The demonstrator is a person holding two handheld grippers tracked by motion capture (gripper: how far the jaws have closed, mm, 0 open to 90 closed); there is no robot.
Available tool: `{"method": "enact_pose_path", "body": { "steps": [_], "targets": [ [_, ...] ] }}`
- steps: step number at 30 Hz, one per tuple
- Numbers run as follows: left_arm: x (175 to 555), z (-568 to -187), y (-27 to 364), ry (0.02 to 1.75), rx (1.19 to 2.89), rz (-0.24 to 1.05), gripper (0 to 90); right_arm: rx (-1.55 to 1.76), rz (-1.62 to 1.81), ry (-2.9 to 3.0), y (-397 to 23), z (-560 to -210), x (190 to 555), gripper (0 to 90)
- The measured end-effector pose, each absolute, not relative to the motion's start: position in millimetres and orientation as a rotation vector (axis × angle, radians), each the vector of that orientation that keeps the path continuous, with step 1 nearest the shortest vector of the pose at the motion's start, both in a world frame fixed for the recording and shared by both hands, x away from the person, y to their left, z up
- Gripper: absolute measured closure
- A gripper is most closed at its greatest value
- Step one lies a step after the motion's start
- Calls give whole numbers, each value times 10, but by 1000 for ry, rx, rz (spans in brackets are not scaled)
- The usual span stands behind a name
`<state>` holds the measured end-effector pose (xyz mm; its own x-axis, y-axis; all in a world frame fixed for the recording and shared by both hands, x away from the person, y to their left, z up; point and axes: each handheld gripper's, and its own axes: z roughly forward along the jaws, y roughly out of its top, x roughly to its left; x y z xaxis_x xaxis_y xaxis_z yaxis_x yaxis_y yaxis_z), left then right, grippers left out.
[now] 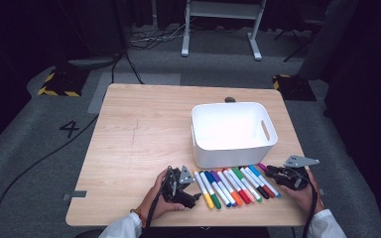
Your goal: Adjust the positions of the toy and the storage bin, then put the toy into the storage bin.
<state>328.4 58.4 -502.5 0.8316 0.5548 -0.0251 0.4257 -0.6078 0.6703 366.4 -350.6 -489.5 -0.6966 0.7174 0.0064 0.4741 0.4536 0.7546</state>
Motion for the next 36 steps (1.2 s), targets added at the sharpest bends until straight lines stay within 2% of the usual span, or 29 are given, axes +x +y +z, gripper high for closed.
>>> {"method": "enact_pose_path", "body": {
  "steps": [5,15,25,36],
  "targets": [
    [3333,-5027,732,688,2318,229,118,995,1158,2386,-3529,-4840,3648,747],
    [3533,-5032,1246,802,2286,275,103,953,1239,2355,-3575,-4733,3605,747],
    [3535,-5031,1260,805,2288,277,103,910,1323,2301,-3627,-4585,3534,748],
    [3531,-5032,1273,796,2288,276,108,816,1495,2189,-3721,-4162,3464,748]
  ]
}}
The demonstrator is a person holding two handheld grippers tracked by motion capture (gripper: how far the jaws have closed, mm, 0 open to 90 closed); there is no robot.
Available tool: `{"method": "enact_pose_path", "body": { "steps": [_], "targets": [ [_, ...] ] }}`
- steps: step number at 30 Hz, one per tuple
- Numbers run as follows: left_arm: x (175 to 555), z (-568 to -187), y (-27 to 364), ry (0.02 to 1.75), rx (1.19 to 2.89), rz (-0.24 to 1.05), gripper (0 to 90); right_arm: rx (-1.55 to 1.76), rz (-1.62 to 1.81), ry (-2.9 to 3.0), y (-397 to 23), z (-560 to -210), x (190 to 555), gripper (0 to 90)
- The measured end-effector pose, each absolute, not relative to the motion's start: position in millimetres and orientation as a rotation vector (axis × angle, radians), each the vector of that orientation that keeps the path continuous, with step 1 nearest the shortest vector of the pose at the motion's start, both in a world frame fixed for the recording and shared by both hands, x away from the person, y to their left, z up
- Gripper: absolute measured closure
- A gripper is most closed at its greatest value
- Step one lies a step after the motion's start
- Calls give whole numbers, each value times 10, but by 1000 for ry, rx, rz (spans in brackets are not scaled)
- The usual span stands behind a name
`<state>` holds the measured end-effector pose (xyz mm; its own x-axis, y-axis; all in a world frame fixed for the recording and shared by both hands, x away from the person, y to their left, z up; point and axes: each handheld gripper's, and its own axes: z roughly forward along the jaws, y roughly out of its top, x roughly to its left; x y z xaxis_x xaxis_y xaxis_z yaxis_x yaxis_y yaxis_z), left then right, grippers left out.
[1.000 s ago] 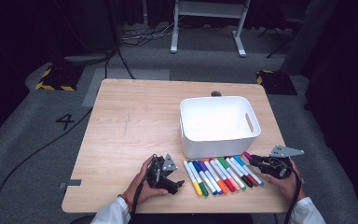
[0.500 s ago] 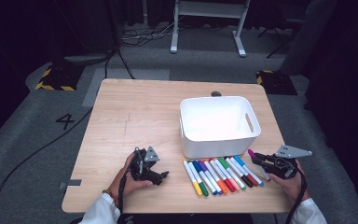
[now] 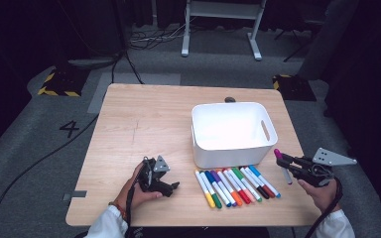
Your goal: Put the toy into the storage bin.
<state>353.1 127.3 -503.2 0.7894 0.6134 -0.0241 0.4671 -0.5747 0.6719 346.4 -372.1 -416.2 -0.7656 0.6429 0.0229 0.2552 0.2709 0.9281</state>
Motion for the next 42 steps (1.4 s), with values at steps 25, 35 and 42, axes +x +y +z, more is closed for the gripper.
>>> {"method": "enact_pose_path", "body": {
  "steps": [25,35,42],
  "targets": [
    [3447,-5032,1562,850,2261,298,148,590,1484,2150,-3411,-3061,3807,747],
    [3450,-5031,1560,853,2262,305,148,502,1417,2217,-3010,-2903,4032,748],
    [3451,-5030,1560,853,2262,305,148,458,1306,2307,-2650,-2996,4188,747]
  ]
}}
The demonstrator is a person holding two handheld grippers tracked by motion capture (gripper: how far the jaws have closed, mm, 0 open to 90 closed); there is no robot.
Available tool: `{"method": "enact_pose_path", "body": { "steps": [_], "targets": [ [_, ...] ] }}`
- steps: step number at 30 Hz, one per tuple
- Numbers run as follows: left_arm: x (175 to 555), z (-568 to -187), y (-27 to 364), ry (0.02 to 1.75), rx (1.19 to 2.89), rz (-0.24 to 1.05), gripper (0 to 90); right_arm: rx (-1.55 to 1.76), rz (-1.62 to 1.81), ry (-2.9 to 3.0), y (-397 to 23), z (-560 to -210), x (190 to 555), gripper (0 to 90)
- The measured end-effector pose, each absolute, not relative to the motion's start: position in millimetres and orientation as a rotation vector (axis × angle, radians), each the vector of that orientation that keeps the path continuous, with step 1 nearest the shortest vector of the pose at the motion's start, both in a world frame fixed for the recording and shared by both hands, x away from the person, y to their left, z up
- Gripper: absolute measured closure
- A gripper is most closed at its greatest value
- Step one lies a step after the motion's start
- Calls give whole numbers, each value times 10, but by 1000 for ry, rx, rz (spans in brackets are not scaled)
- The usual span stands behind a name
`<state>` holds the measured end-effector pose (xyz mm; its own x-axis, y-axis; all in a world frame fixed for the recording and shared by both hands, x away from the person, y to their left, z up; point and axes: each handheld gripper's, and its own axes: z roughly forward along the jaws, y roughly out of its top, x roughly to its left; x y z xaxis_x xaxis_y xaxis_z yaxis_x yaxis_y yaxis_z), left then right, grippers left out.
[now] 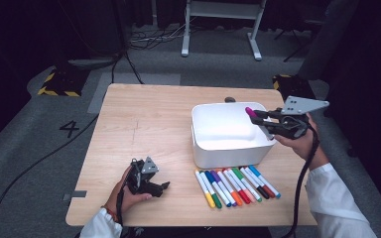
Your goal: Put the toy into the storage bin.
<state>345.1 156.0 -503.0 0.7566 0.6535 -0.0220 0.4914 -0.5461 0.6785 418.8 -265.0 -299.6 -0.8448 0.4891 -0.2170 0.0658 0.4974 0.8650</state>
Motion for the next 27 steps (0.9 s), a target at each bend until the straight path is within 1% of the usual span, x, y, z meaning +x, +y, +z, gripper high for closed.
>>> {"method": "enact_pose_path", "body": {
  "steps": [10,20,27],
  "targets": [
    [3449,-5030,1559,855,2262,306,147,392,1182,2492,-2254,-3266,4385,747],
    [3451,-5029,1558,856,2263,310,147,263,911,2794,-2073,-3523,4499,746],
    [3453,-5029,1559,853,2265,311,147,235,783,2877,-1967,-3587,4523,742]
  ]
}}
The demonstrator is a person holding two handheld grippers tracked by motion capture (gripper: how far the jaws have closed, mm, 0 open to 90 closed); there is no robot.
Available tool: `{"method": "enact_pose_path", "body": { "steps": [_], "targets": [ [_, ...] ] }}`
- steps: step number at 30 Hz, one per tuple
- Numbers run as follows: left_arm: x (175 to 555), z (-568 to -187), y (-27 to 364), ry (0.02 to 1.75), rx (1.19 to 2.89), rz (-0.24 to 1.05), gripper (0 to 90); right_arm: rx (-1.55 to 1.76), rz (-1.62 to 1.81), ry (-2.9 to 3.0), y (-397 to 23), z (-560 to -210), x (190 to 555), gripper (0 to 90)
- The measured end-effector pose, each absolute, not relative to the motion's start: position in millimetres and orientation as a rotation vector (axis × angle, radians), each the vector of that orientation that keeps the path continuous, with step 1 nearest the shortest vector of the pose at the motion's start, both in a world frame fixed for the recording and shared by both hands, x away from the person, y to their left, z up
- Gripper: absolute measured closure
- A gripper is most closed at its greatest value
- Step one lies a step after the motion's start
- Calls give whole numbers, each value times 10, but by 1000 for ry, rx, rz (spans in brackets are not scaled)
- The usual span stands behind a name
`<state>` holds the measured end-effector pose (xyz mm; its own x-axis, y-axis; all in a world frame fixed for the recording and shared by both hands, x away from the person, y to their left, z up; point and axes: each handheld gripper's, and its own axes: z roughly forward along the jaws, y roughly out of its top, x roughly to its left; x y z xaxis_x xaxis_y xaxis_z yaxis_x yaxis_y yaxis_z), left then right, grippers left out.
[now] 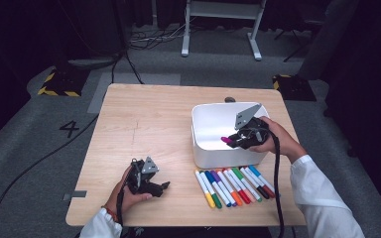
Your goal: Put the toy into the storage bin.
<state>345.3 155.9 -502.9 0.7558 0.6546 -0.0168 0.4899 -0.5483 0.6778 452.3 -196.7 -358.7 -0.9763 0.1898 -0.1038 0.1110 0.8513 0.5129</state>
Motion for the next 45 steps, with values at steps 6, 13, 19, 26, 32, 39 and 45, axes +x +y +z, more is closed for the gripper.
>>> {"method": "enact_pose_path", "body": {
  "steps": [6,13,19,26,32,39,45],
  "targets": [
    [3454,-5029,1559,853,2265,311,147,247,742,2892,-1904,-3645,4527,726],
    [3455,-5028,1559,852,2266,313,147,312,786,2826,-1956,-3622,4512,590],
    [3455,-5028,1559,852,2266,313,147,458,994,2629,-2204,-3496,4448,510],
    [3455,-5028,1558,853,2265,312,147,550,1188,2423,-2584,-3308,4222,487],
    [3456,-5029,1557,854,2265,314,147,610,1243,2324,-2932,-3234,4011,486],
    [3456,-5030,1555,855,2262,307,147,683,1231,2255,-3256,-3365,3757,466],
    [3456,-5029,1556,853,2264,311,147,764,1295,2195,-3551,-3508,3546,449]
  ]
}}
